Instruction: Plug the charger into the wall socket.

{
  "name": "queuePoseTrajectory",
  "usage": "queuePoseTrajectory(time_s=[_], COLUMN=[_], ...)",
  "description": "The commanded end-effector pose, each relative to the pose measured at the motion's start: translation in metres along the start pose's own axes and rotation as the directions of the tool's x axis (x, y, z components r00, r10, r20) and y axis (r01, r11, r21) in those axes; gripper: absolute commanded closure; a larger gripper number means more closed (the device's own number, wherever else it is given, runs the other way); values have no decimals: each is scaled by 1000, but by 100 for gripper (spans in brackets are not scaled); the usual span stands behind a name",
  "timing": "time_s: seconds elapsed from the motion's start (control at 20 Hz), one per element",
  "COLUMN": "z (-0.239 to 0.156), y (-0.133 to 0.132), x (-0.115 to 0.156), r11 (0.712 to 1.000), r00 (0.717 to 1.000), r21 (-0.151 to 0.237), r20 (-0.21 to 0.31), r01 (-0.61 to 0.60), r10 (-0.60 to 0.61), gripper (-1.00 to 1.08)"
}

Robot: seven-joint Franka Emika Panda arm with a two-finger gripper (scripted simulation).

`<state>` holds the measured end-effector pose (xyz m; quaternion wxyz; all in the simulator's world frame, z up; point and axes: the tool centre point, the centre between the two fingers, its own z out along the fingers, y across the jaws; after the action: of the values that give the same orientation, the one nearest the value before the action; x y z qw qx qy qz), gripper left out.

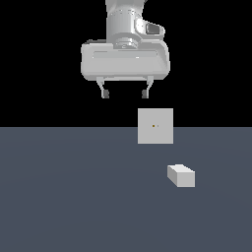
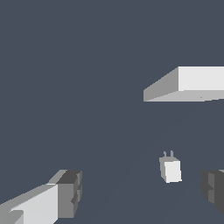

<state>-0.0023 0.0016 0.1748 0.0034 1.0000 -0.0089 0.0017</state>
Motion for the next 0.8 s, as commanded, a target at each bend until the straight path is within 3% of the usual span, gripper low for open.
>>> queuePoseTrajectory(time_s=[0.0,0.75], z=[0,17], y=[0,17], x=[0,-17], r11=[1000,1000], r00=[1000,998], r21=[0,2], r20=[0,-58], r01=[0,16], r10=[0,-16], gripper=[-92,-92])
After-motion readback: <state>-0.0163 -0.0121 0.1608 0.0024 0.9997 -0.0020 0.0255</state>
